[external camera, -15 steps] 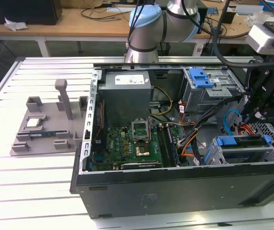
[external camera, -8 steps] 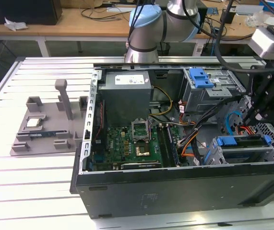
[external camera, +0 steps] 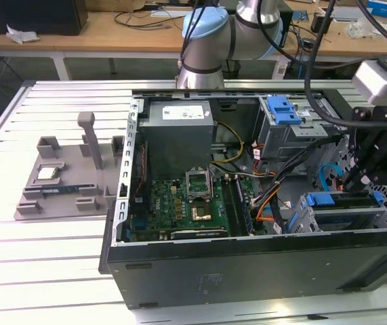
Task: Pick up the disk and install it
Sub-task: 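Insert the second disk wire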
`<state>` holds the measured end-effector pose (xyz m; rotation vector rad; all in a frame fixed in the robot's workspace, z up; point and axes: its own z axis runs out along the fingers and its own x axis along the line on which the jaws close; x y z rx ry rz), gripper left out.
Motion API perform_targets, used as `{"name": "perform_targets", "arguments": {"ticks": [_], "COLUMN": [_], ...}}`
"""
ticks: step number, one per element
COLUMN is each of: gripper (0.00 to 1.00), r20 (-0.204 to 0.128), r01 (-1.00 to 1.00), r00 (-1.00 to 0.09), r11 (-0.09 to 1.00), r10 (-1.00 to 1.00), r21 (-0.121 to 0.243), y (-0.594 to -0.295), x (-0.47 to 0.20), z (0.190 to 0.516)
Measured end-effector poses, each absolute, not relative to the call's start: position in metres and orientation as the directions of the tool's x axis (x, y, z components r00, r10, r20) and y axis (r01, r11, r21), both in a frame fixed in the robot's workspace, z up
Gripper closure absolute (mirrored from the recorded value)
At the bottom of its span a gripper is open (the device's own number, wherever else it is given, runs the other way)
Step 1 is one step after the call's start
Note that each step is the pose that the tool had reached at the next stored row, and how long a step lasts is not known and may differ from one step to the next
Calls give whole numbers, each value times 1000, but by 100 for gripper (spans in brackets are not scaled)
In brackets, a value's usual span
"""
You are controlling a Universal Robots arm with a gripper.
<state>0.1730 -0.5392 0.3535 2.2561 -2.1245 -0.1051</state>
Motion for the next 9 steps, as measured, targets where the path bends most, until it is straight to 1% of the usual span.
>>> {"name": "perform_targets", "arguments": {"ticks": [9], "gripper": [84], "r20": [-15], "r01": [-994], "r00": [80], "r11": [-81], "r10": [-997], "r21": [77], "y": [-539], "x": [175], "z": [342]}}
